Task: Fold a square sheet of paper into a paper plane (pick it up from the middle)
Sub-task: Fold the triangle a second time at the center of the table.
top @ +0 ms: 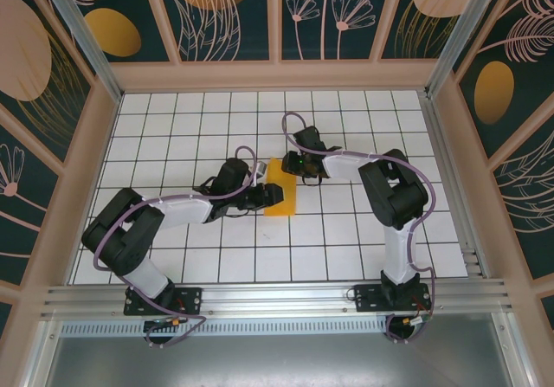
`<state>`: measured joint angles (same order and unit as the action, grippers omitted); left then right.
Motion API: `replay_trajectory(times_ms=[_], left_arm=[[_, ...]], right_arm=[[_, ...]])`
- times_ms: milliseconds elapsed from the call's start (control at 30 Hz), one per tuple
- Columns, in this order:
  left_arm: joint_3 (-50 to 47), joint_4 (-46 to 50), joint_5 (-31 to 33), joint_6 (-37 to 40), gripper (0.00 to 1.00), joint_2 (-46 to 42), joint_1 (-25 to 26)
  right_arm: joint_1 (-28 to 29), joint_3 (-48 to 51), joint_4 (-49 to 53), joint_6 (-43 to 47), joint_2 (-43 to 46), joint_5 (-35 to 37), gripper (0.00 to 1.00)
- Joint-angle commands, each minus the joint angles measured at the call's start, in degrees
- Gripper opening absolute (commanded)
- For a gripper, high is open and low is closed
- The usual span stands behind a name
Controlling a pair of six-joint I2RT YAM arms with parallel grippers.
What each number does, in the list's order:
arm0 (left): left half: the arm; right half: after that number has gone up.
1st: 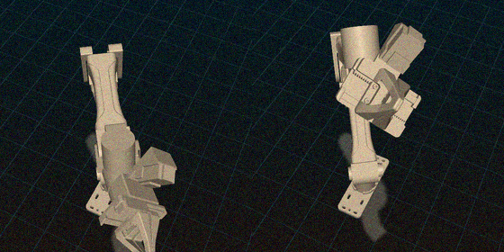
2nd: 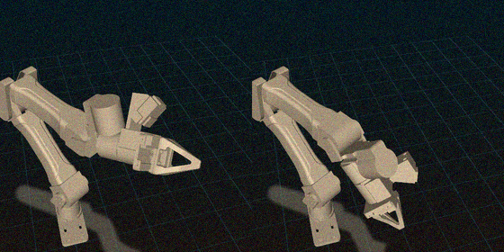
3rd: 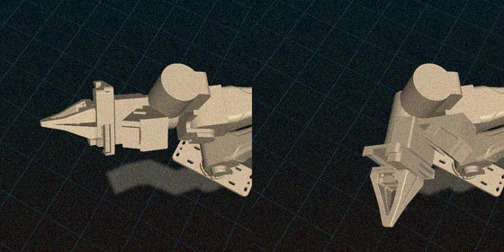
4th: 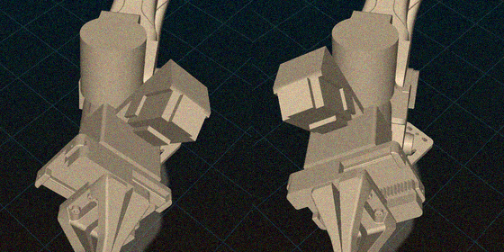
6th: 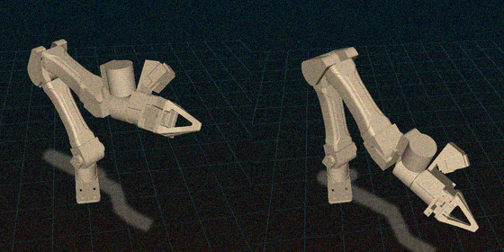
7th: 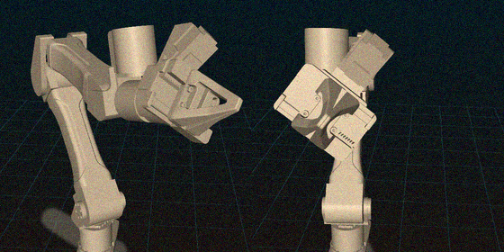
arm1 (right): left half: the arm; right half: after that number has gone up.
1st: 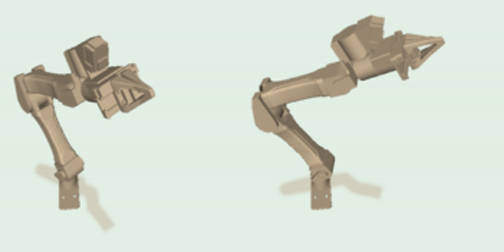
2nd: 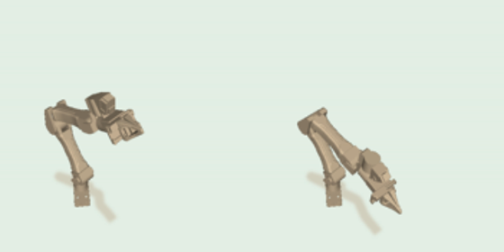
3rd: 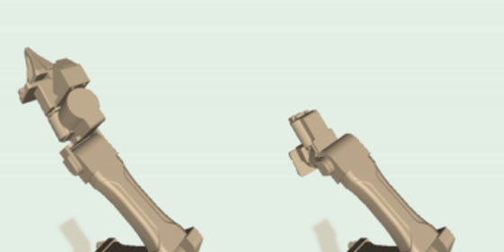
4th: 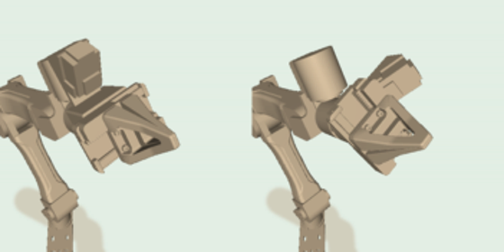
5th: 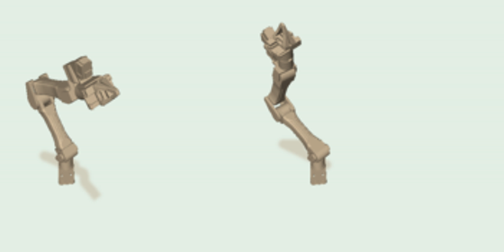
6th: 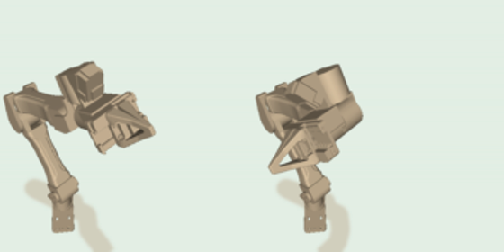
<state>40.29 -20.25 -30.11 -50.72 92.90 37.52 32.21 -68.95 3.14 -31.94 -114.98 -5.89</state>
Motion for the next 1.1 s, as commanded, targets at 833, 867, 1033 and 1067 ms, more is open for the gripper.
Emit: replay_trajectory(times_ms=[833,867,1033,1067], left_arm=[[8.9,21.8,14.0,3.1,0.17,6.8,-0.2],[9.0,21.5,13.3,3.0,0.21,6.4,-0.2],[8.2,18.2,9.7,2.3,0.36,2.2,-0.2],[8.0,17.7,9.1,2.2,0.37,1.7,-0.3]], right_arm=[[-0.5,3.2,5.7,-1.0,-4.7,0.0,0.37],[-0.6,3.1,5.8,-0.9,-4.6,0.0,0.37],[-0.6,2.9,6.1,-0.8,-4.9,0.1,0.37],[-0.6,2.7,6.2,-0.8,-5.0,0.1,0.37]])
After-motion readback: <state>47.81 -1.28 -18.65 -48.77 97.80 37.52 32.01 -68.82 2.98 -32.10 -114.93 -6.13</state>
